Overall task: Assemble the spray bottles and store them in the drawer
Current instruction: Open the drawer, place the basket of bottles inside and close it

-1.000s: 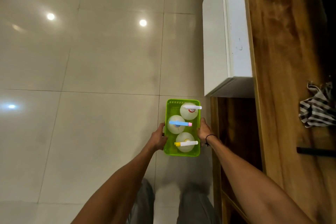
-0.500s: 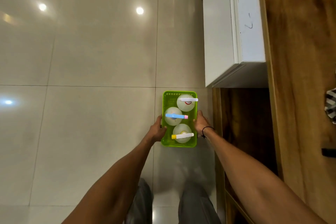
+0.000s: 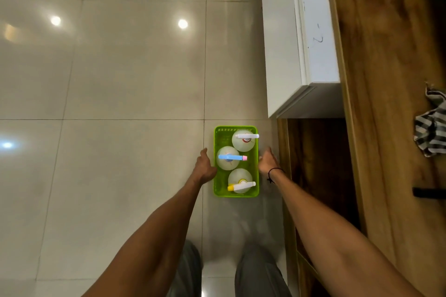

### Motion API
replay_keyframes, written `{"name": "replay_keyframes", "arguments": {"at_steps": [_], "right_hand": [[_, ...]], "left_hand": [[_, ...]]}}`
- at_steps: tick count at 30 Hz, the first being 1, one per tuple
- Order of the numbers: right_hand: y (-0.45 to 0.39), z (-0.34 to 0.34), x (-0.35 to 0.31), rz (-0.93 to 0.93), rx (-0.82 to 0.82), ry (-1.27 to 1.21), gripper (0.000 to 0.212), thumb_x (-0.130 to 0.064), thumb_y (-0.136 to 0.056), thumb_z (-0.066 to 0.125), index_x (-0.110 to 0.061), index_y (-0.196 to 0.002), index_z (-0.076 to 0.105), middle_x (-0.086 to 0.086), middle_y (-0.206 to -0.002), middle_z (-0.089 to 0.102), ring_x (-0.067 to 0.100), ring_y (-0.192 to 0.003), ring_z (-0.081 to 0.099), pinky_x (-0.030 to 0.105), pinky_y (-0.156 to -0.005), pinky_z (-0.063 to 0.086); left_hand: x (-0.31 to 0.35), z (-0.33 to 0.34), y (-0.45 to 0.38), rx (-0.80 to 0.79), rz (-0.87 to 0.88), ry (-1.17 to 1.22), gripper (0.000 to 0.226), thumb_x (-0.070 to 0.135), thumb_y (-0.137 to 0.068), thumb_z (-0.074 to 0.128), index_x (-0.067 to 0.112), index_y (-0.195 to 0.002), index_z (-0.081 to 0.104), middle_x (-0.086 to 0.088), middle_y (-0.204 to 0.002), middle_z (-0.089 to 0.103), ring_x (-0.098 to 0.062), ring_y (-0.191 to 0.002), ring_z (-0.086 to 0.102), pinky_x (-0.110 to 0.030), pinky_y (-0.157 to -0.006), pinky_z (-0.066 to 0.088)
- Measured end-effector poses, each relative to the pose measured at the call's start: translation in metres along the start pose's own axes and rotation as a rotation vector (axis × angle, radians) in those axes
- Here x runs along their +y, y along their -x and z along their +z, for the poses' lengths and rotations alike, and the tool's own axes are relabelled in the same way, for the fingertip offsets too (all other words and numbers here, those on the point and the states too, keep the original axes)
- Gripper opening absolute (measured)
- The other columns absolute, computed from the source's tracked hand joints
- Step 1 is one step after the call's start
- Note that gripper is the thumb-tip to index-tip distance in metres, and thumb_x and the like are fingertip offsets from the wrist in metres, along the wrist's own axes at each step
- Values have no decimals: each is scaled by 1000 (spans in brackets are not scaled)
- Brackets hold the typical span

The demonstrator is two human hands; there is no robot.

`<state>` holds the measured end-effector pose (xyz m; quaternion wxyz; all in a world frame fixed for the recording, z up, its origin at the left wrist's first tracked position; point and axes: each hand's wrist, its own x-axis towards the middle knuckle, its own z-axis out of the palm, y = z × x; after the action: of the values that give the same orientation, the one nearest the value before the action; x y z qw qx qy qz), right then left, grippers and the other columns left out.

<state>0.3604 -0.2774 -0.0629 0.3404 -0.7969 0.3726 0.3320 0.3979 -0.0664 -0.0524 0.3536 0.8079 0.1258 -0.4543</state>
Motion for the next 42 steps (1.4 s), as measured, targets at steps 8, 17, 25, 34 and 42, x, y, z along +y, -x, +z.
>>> {"name": "replay_keyframes", "arguments": {"at_steps": [8,17,25,34,42], "right_hand": [[17,-49,-32,-147,208,-144,58,0,-106,45,-4,-161,26,23,-160,43,40,-146,45,46,-119,40],[35,-88,-56,-249,410,-319,51,5,-104,42,-1,-154,40,20,-152,54,39,-139,53,40,-111,46],[44,-82,-70,-279,352,-393,66,11,-99,45,-5,-160,29,20,-158,47,39,-143,50,50,-117,44],[53,-75,-94,-363,305,-262,41,5,-98,46,-5,-137,55,22,-132,67,42,-121,63,46,-97,54],[58,-67,-136,-365,151,-310,41,7,-98,46,0,-128,72,19,-133,71,34,-128,63,36,-108,51]], "left_hand": [[59,-29,20,191,152,68,62,3,-97,65,10,-155,42,-21,-151,52,-34,-138,55,-50,-112,50],[126,-33,40,141,343,63,54,-3,-97,51,13,-149,51,-19,-141,59,-36,-121,64,-50,-103,55],[160,-34,40,80,451,147,43,15,-109,48,19,-151,50,-19,-141,58,-34,-125,62,-54,-109,53],[174,-53,42,-15,462,338,52,49,-113,39,22,-158,40,-13,-159,46,-32,-143,51,-54,-113,51],[179,-86,47,-85,391,478,59,64,-108,35,25,-153,39,-7,-157,47,-25,-136,53,-36,-96,53]]}}
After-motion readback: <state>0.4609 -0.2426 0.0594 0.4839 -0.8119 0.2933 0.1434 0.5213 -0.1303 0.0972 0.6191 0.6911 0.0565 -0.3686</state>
